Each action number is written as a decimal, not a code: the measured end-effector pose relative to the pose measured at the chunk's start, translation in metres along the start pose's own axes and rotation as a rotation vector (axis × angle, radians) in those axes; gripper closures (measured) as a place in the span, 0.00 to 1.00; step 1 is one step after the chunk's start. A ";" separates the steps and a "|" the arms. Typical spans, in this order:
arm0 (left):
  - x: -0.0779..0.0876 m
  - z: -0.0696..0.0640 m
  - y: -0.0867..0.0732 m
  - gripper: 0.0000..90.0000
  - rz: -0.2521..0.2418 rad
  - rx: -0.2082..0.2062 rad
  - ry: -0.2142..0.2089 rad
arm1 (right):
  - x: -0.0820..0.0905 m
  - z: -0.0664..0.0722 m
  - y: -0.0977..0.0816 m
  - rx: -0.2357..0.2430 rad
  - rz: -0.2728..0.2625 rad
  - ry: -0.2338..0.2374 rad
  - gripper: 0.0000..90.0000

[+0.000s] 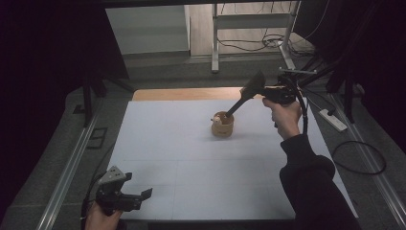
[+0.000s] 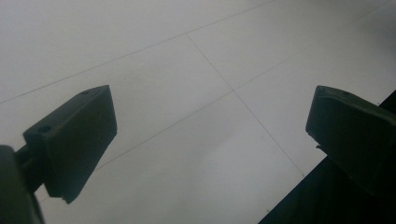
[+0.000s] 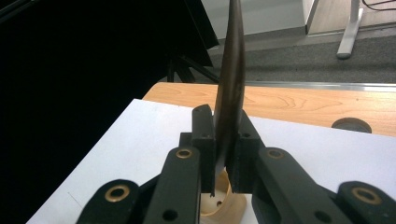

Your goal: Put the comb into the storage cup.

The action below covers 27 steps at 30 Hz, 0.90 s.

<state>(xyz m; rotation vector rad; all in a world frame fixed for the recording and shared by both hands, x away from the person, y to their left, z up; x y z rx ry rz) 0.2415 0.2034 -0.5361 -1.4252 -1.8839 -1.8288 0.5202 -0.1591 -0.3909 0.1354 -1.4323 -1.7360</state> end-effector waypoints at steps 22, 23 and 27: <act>0.002 0.001 0.000 0.03 -0.011 0.017 -0.021 | -0.023 0.003 -0.010 0.039 0.030 -0.031 0.93; 0.002 0.001 0.000 0.03 -0.012 0.019 -0.022 | -0.024 0.003 -0.011 0.042 0.031 -0.035 0.93; 0.002 0.002 0.000 0.03 -0.014 0.024 -0.025 | -0.027 0.004 -0.014 0.048 0.037 -0.036 0.93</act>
Point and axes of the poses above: each handheld gripper's, and its own axes: x roughly backward along the jaws, y roughly out of its top, z roughly to its left, the point moved 9 cm from there along -x, roughly forward along the jaws, and after that the axes turned 4 degrees about x, right-handed, at the moved point
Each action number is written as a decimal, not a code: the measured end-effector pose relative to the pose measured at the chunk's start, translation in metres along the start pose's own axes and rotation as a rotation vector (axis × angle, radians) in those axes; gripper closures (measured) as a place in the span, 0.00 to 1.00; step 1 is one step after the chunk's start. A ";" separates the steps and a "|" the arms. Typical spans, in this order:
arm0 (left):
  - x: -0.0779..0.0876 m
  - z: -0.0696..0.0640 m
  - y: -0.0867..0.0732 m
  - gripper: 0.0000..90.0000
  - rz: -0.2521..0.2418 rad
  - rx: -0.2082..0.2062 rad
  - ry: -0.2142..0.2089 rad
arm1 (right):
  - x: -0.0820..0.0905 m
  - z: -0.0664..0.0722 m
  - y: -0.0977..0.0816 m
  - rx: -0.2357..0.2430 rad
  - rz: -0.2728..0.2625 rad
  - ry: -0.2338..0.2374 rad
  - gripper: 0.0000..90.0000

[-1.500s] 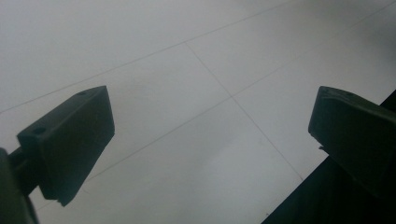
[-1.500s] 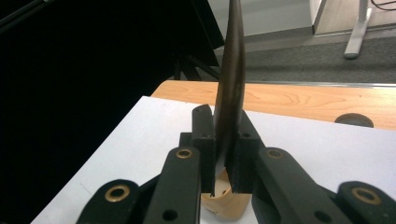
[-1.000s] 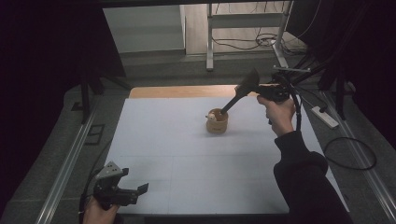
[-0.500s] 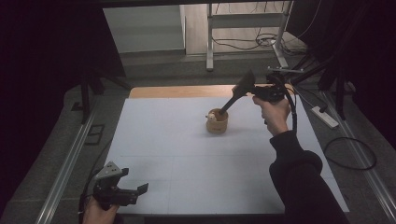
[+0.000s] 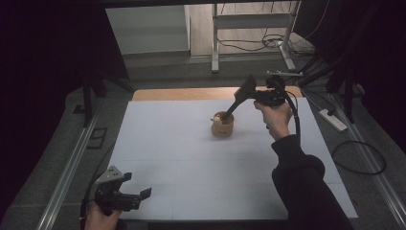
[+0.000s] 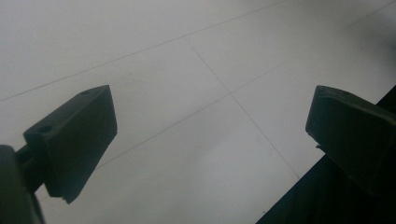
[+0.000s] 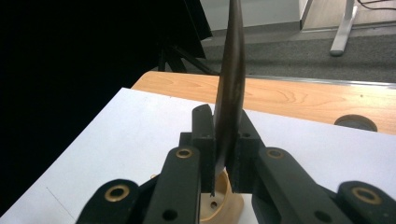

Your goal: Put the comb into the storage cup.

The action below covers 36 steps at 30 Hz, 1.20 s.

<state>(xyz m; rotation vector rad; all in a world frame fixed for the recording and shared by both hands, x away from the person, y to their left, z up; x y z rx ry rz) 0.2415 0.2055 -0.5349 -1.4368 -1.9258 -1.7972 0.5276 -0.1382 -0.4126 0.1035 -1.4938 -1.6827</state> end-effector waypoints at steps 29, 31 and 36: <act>0.001 0.001 0.000 0.03 -0.003 0.012 -0.014 | -0.027 -0.002 -0.030 -0.043 0.043 0.026 0.92; 0.000 0.001 0.000 0.03 -0.004 0.012 -0.013 | -0.028 -0.002 -0.031 -0.049 0.041 0.036 0.92; 0.001 0.001 0.000 0.03 -0.005 0.015 -0.015 | -0.030 -0.004 -0.035 -0.068 0.034 0.052 0.92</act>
Point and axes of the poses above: each handheld gripper's, and its own axes: x roughly backward along the jaws, y roughly out of its top, z roughly to its left, the point moved 9 cm from there along -x, roughly forward along the jaws, and after that the axes turned 4 degrees about x, right-handed, at the moved point
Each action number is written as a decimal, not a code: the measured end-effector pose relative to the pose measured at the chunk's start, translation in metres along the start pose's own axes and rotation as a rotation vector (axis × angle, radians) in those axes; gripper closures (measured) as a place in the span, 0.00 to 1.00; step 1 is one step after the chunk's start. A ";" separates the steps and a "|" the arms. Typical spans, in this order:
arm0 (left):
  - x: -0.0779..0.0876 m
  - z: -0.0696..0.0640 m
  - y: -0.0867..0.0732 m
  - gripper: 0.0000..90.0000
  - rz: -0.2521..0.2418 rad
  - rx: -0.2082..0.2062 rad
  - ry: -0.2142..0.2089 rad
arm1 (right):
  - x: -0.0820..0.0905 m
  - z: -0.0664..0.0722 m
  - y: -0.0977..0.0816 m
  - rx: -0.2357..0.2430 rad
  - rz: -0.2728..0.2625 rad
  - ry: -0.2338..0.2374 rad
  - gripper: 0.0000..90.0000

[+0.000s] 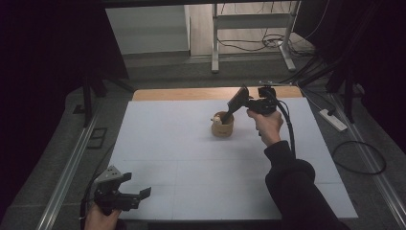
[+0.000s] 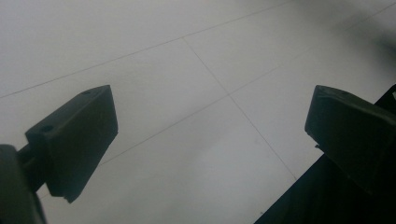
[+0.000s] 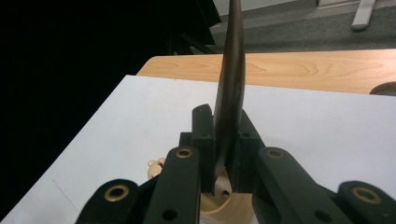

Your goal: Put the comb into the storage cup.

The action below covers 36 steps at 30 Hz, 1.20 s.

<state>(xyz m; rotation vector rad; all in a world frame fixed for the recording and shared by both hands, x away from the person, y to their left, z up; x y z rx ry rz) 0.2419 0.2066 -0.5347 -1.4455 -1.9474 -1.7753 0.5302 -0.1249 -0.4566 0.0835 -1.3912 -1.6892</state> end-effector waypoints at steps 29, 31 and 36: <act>0.000 0.001 0.000 0.03 -0.001 0.008 -0.004 | -0.001 -0.026 -0.021 -0.073 0.012 -0.043 0.62; 0.000 0.001 0.000 0.03 -0.001 0.008 -0.003 | -0.001 -0.026 -0.022 -0.055 0.016 -0.055 0.58; 0.000 0.000 0.000 0.03 -0.002 0.007 -0.004 | 0.000 -0.025 -0.023 -0.058 0.030 -0.052 0.48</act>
Point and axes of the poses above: each handheld gripper's, and its own axes: x roughly backward along the jaws, y roughly out of its top, z roughly to its left, the point moved 9 cm from there along -x, roughly forward along the jaws, and after that the axes turned 4 degrees about x, right-handed, at the moved point
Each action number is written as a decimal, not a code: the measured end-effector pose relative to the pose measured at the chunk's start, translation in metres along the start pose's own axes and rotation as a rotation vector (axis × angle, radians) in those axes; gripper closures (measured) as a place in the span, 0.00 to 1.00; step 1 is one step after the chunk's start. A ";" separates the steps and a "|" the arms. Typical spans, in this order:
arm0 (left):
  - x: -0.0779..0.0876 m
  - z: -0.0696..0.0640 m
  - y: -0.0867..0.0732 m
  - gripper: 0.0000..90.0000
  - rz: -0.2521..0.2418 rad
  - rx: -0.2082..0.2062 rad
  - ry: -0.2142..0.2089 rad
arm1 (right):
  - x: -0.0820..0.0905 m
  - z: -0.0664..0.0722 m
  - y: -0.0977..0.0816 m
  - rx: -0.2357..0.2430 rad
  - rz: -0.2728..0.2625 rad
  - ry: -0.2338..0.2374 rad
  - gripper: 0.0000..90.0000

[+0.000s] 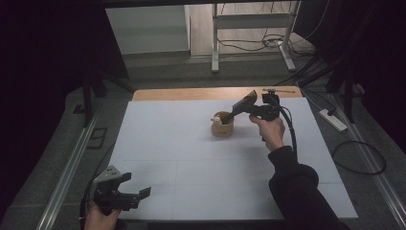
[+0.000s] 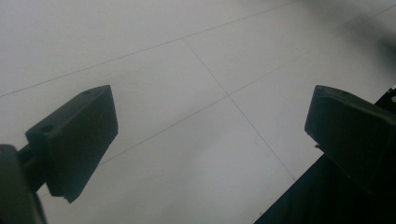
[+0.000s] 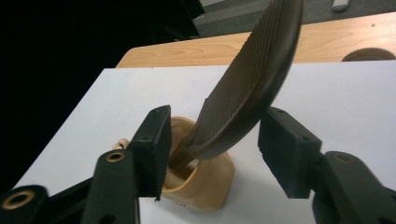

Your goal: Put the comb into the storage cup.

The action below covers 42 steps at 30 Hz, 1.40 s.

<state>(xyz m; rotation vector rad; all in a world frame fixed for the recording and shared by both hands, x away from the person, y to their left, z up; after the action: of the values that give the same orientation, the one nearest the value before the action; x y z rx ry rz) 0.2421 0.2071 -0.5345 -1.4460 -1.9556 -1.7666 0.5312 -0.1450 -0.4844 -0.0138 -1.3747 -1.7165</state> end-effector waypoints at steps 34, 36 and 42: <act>0.001 0.001 0.000 0.03 -0.011 0.013 -0.015 | 0.021 0.022 -0.017 0.238 0.116 -0.026 0.10; 0.002 0.001 0.001 0.03 -0.013 0.013 -0.016 | 0.023 0.023 -0.018 0.259 0.120 -0.032 0.08; 0.002 0.001 0.001 0.03 -0.020 0.019 -0.024 | 0.029 0.026 -0.019 0.276 0.118 -0.026 0.05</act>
<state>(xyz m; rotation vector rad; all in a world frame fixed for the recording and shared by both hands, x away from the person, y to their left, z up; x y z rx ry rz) 0.2418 0.2089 -0.5327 -1.4536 -2.0004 -1.7421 0.4888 -0.1435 -0.4738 0.0365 -1.5886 -1.4230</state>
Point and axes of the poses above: each handheld gripper's, and its own axes: x roughly backward along the jaws, y roughly out of its top, z roughly to its left, the point moved 9 cm from there along -x, roughly forward along the jaws, and after that the axes turned 4 degrees about x, right-handed, at the moved point
